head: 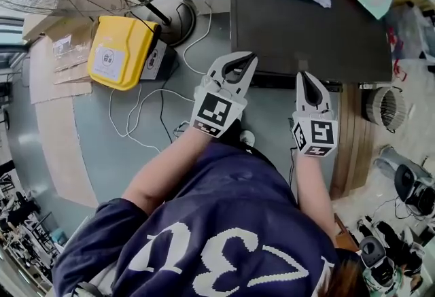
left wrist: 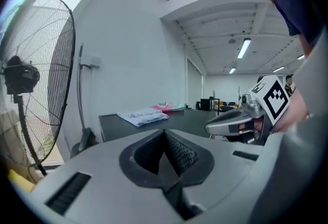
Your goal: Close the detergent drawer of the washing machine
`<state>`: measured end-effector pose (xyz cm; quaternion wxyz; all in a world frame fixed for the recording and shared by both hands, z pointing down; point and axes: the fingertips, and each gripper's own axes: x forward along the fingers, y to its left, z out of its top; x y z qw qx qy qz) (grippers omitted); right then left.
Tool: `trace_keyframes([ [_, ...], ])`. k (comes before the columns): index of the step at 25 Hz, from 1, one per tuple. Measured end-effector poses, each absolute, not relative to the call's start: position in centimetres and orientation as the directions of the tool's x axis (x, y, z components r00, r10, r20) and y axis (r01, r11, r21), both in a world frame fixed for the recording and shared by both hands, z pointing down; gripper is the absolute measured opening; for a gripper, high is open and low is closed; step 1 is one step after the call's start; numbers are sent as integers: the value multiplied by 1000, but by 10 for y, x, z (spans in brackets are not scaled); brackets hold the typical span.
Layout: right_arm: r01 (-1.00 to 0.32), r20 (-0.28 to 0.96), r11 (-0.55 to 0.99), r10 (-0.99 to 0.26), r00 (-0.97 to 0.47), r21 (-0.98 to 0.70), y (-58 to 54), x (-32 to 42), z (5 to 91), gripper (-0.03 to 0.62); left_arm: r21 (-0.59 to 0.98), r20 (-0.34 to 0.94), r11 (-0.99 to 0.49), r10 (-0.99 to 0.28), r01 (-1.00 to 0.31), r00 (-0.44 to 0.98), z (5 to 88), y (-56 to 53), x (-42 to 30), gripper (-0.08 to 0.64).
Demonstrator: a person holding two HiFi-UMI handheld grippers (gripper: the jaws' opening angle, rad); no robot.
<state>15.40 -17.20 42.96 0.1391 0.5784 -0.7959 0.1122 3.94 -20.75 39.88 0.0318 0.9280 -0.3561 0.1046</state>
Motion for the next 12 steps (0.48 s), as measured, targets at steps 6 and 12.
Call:
trace_keyframes([
  [6, -960, 198, 280, -942, -271, 18, -182, 157, 346, 17, -50, 119, -697, -716, -716, 688, 343, -214, 25, 17],
  [12, -963, 63, 267, -962, -265, 32, -177, 160, 274, 15, -111, 42, -640, -768, -761, 640, 291, -215, 9, 17],
])
